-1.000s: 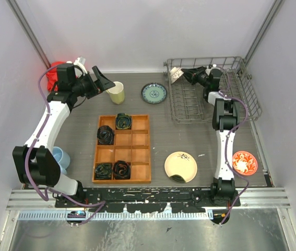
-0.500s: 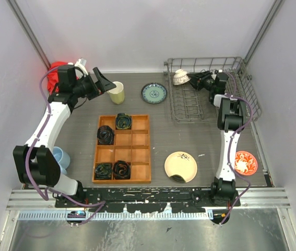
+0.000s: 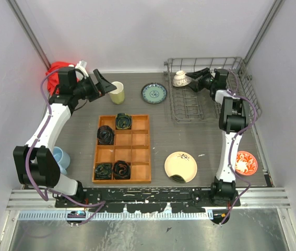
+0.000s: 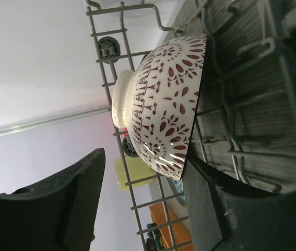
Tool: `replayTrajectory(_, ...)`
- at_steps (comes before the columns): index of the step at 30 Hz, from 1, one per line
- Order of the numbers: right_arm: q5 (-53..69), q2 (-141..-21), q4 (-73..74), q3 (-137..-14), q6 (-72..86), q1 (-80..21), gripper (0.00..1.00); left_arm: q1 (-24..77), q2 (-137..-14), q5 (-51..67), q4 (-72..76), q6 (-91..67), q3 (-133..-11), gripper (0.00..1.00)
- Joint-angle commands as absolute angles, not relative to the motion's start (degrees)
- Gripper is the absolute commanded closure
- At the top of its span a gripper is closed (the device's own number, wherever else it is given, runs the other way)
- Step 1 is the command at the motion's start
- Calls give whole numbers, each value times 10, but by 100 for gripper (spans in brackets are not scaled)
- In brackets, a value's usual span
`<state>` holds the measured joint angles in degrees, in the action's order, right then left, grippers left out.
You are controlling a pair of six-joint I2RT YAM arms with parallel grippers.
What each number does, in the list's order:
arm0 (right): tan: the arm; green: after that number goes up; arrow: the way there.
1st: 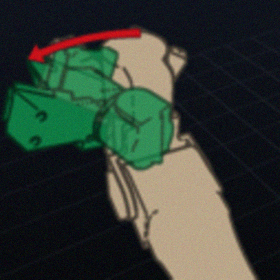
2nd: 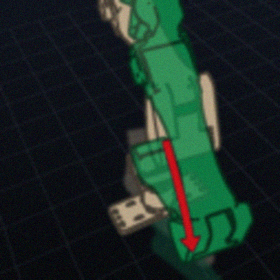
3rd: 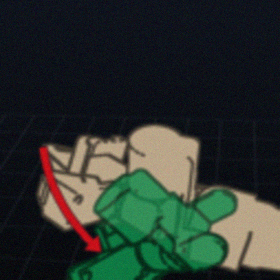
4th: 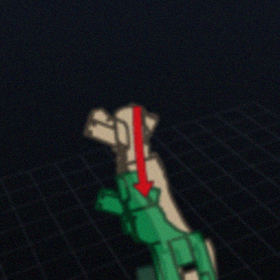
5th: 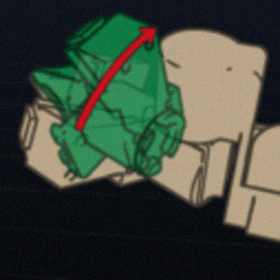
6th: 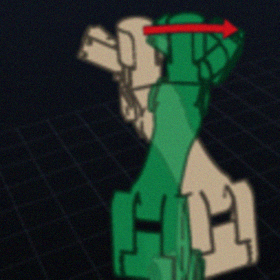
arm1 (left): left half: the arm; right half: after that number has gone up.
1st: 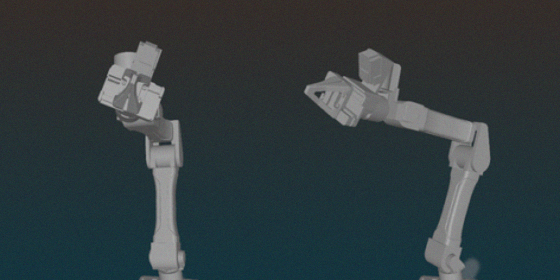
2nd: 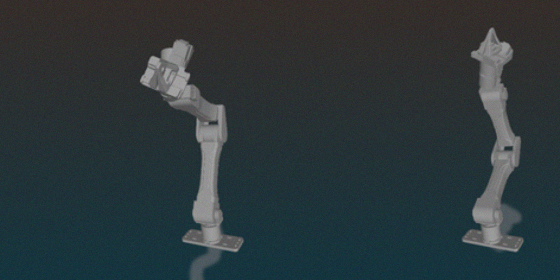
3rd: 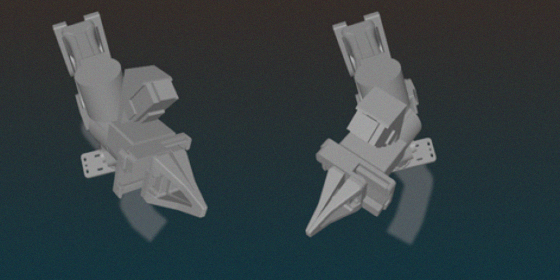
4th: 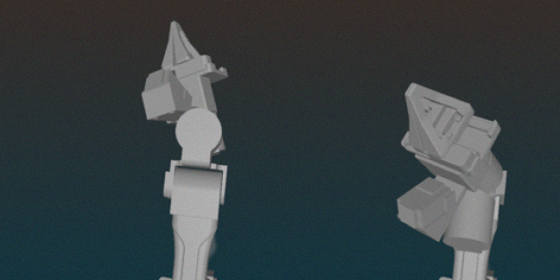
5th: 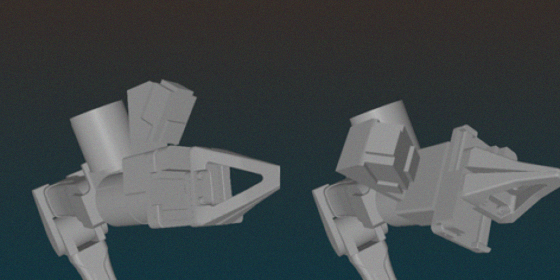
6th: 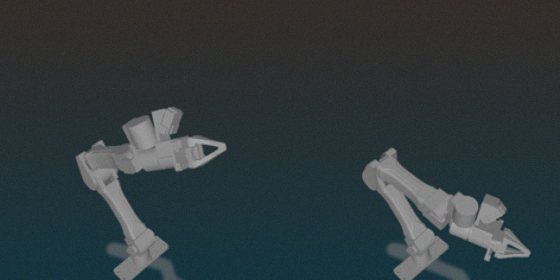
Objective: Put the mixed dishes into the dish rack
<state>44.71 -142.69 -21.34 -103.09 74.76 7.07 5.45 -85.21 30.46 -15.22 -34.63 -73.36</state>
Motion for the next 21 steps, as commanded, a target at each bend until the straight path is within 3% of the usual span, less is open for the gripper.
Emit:
replayTrajectory(1,401,-1354,-73,-1055,657,79,35,54,-831,321,-134,-349,-720,2)
replayTrajectory(8,348,-1348,49,-1079,604,80,29,54,-821,323,-139,-341,-713,2)
replayTrajectory(21,346,-1365,48,-1118,609,67,27,53,-815,326,-147,-336,-712,2)
